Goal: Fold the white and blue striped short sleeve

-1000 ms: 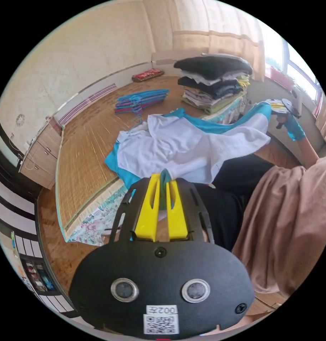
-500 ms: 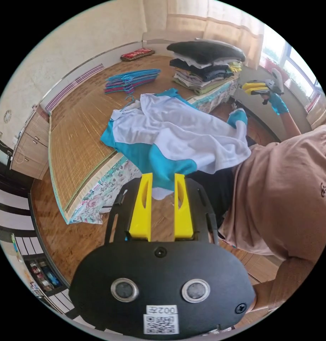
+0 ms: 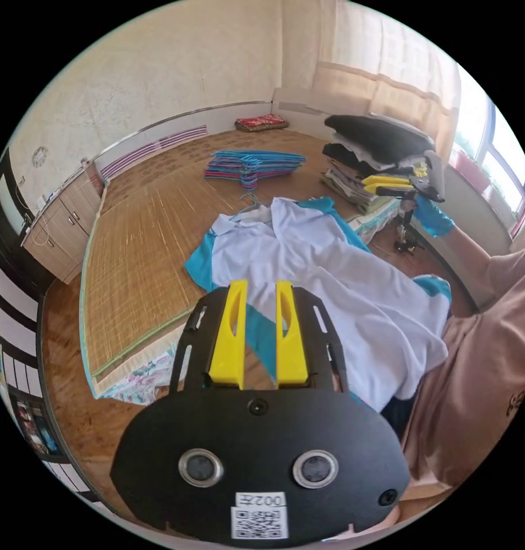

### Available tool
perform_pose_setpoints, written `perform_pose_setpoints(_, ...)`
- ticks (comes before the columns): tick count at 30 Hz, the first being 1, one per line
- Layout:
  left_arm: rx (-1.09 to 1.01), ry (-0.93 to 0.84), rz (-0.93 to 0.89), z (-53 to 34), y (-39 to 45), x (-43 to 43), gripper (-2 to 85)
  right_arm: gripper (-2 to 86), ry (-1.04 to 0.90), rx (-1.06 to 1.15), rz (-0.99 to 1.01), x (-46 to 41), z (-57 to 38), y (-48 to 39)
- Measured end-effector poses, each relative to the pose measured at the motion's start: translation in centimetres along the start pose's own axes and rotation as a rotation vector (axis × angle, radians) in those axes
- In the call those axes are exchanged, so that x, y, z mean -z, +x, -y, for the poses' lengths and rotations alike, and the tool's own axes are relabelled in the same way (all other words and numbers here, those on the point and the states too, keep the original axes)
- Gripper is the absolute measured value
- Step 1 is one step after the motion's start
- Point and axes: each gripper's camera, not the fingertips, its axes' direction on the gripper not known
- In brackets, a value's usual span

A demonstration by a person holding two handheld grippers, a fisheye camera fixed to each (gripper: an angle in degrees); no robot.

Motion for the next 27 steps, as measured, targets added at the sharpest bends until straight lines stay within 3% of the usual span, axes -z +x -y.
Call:
perform_pose_setpoints(15,0.109,-0.037,0.012,10.6,-3.1,-10.2,4.1,9.5,-0.304,-0.051,-0.009,-27.7,13.3,8.6)
perform_pose_setpoints(27,0.173,-0.078,0.001,14.3,-5.7,-14.0,3.9,8.0,-0.483,-0.107,0.016,-38.8,16.0,12.2)
